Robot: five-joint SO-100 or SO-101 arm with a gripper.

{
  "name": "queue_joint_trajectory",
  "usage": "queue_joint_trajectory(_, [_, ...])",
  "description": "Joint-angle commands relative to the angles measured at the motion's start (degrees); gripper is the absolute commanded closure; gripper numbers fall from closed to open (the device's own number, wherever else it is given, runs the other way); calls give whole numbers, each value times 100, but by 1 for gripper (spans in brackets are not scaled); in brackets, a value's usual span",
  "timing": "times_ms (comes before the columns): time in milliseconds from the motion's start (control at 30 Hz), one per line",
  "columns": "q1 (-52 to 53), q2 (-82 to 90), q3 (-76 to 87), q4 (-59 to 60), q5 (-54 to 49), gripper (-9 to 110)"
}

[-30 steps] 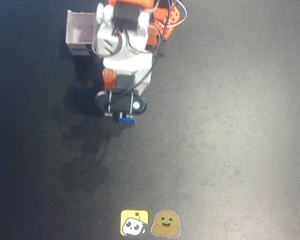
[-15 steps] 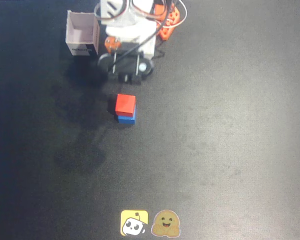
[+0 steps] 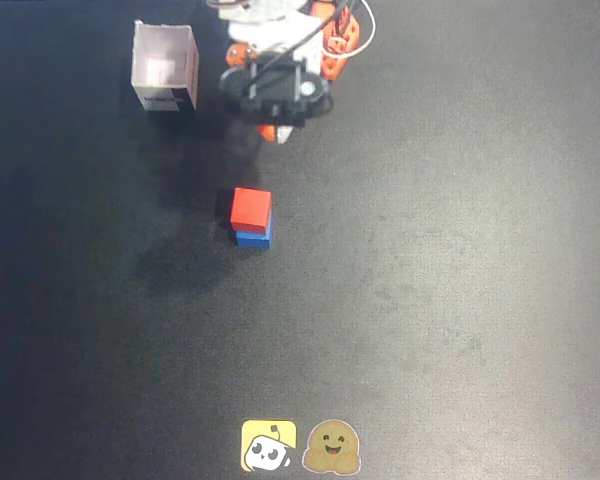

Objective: Put the red cube on top of the blue cube.

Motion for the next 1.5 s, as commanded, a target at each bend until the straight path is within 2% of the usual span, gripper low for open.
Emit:
queue_joint_trajectory(0, [-62,404,299,-264,0,101])
queue_joint_trajectory(700, [-308,404,1811,-2347,167,101])
queue_joint_trajectory(1000, [-404,360,1819,-2276,536,101])
queue_joint_trajectory(1467, [-360,404,1819,-1072,949,101])
